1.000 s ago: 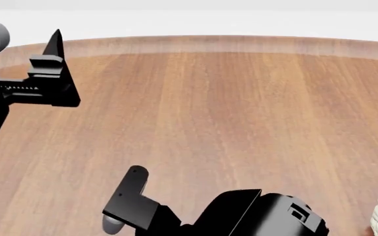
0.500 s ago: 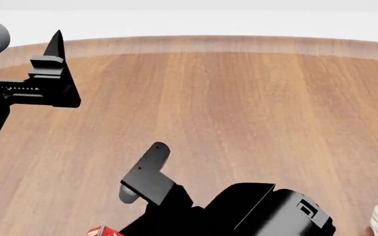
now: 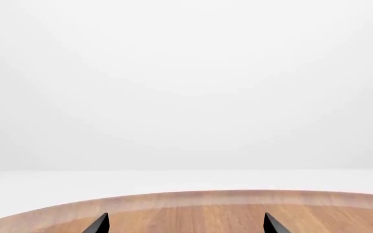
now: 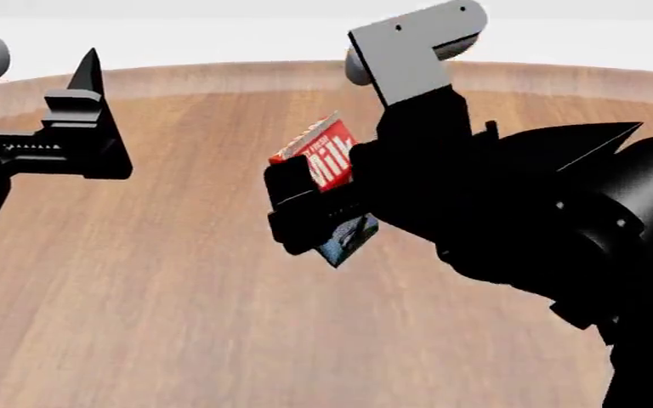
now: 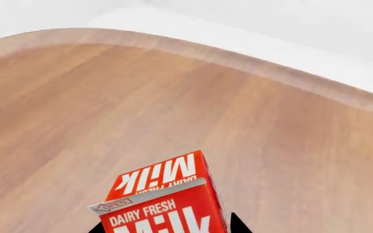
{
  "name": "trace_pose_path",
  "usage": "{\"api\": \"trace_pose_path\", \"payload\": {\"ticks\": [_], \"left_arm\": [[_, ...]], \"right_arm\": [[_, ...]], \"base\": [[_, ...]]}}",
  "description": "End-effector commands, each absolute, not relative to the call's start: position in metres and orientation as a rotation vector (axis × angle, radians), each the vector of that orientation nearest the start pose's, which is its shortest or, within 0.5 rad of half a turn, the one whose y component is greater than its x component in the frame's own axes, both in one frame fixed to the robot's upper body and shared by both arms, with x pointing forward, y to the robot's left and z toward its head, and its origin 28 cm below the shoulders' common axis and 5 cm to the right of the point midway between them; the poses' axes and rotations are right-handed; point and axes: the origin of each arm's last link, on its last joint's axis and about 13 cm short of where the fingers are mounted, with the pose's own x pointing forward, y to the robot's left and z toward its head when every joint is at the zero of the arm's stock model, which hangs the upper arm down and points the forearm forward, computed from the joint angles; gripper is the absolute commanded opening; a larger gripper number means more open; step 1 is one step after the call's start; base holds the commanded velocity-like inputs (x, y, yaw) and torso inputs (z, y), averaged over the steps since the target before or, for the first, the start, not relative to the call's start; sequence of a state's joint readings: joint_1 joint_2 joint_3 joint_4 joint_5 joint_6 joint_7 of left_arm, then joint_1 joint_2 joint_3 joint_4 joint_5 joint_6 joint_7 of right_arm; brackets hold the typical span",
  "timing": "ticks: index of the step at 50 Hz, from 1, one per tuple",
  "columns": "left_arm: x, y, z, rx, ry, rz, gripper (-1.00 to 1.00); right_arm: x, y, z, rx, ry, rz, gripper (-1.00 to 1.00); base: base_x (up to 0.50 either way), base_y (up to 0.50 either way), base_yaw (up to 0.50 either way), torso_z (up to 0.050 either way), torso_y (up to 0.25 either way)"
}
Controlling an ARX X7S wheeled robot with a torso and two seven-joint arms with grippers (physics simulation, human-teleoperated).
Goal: Pick the milk and place it in the basket.
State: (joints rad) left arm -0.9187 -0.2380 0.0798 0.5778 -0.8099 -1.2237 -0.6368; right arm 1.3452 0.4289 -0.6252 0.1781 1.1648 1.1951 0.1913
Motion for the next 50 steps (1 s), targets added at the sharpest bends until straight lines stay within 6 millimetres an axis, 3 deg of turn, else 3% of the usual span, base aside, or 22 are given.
{"api": "trace_pose_path", "payload": {"ticks": [1,9,14,32,50], "left_arm": [[0.261,0.193,0.275,-0.020,-0.176,-0.036,1.00],[0.263,0.194,0.275,-0.019,-0.175,-0.032,1.00],[0.264,0.194,0.274,-0.018,-0.172,-0.029,1.00],[0.266,0.195,0.271,-0.016,-0.169,-0.023,1.00],[0.265,0.196,0.273,-0.020,-0.175,-0.024,1.00]], "right_arm": [[0.324,-0.124,0.377,-0.096,0.266,0.242,-1.00],[0.318,-0.147,0.422,-0.072,0.203,0.038,-1.00],[0.315,-0.164,0.432,-0.046,0.169,-0.089,-1.00],[0.279,-0.216,0.440,-0.002,0.140,-0.428,-1.00],[0.253,-0.243,0.447,0.010,0.153,-0.628,-1.00]], "base": [[0.00,0.00,0.00,0.000,0.015],[0.00,0.00,0.00,0.000,0.000],[0.00,0.00,0.00,0.000,0.002],[0.00,0.00,0.00,0.000,0.001],[0.00,0.00,0.00,0.000,0.001]]}}
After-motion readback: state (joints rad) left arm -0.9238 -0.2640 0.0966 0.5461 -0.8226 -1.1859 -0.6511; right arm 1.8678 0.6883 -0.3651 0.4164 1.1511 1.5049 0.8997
